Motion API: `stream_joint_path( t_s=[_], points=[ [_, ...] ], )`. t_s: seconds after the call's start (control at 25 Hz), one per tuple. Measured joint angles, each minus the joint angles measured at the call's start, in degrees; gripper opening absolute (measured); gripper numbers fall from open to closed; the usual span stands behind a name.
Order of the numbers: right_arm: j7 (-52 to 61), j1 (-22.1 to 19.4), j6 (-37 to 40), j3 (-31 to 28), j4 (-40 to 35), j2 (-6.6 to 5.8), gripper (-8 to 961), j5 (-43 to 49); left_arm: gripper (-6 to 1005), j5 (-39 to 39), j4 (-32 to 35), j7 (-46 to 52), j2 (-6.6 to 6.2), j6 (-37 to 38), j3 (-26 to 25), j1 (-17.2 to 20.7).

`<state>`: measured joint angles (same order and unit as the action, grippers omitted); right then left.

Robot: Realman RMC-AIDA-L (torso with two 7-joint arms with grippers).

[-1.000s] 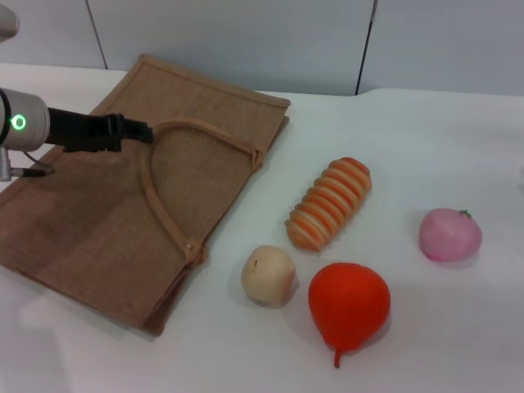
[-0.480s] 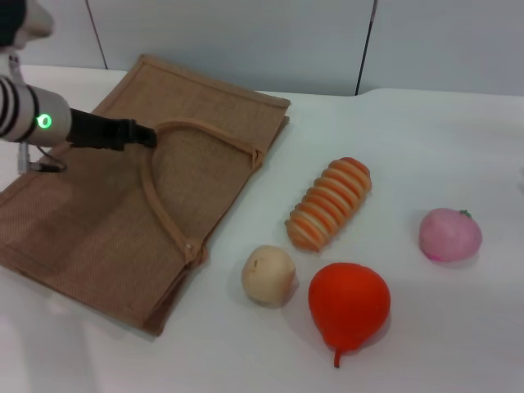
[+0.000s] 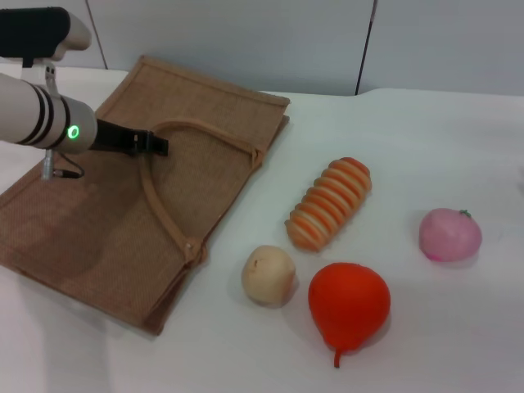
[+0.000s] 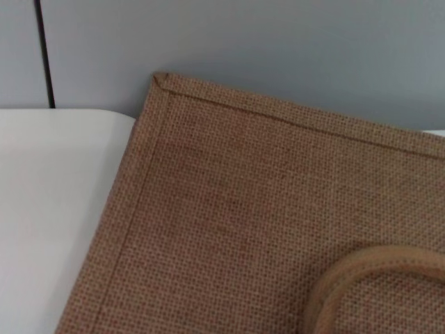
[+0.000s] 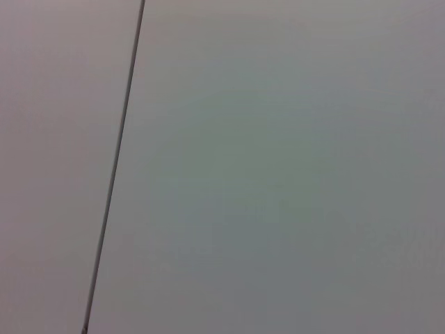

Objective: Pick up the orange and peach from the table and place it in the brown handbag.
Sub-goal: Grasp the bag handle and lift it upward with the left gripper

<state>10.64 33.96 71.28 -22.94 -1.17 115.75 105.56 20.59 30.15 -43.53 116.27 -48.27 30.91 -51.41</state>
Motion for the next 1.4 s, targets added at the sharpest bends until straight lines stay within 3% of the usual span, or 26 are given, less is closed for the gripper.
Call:
stream_joint_path(
  t_s=[0.56, 1.2, 1.4],
  points=[
    [0.00, -0.04, 0.00, 0.00, 0.03, 0.00, 834, -0.01, 627, -0.03, -1.79, -1.77, 0.18, 1.67, 0.61, -0.51],
    [0.00, -0.30, 0.09, 0.00, 0.03, 0.00, 835, -0.01, 113, 0.38, -2.02, -1.67, 0.05, 1.72, 0.43, -0.21],
    [0.00, -0.32, 0.11, 0.06, 0.03, 0.00, 835, 0.01, 115, 4.64, -1.94, -4.39, 0.22, 3.09, 0.21, 0.50]
  ],
)
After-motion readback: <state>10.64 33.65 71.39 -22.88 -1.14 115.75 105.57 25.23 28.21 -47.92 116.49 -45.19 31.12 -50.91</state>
